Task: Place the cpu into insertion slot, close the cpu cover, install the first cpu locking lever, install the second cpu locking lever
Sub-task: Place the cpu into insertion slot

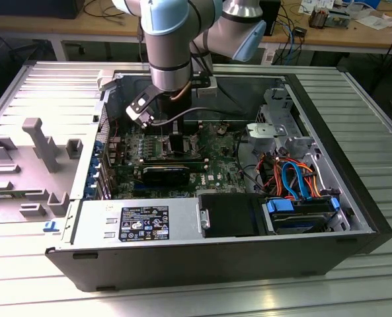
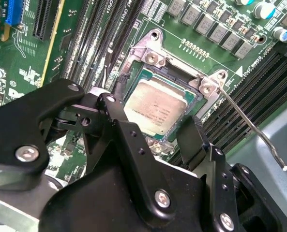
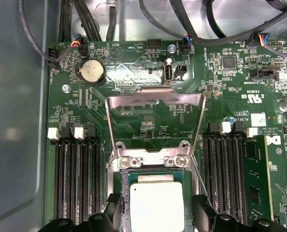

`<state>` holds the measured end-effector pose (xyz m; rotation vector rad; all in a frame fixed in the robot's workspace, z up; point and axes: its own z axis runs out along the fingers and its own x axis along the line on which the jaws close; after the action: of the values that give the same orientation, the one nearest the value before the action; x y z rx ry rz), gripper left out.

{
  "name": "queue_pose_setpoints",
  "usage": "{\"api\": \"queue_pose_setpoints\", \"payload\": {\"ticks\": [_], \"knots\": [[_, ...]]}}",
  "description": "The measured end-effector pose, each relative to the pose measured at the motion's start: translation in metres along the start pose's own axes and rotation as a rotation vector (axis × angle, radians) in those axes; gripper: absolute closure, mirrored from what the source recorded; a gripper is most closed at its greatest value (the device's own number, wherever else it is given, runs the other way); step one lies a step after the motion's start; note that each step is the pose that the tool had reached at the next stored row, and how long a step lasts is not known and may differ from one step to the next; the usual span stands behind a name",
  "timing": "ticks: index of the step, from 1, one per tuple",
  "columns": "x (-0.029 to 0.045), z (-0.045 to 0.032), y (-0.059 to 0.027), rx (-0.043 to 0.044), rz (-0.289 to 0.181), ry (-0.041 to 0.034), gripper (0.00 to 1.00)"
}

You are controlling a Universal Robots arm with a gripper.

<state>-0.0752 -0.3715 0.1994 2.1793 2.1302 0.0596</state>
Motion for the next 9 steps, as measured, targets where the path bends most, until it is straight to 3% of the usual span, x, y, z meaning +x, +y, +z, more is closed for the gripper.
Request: {"api": "queue_pose_setpoints", "payload": {"ticks": [2,3,4,5,9], "knots": [[0.0001,0.0001,0.0009,0.0012,0.001,-0.0003,0.31],[0.0002,0.0001,0.0014,0.0021,0.001,-0.0003,0.39],[0.0001,0.0001,0.0018,0.0029,0.001,-0.0006,0.39],[0.0001,0.0002,0.0022,0.003,0.001,-0.0006,0.45],[0.0013,0.0002,0.0029,0.0035,0.001,-0.0005,0.45]]}}
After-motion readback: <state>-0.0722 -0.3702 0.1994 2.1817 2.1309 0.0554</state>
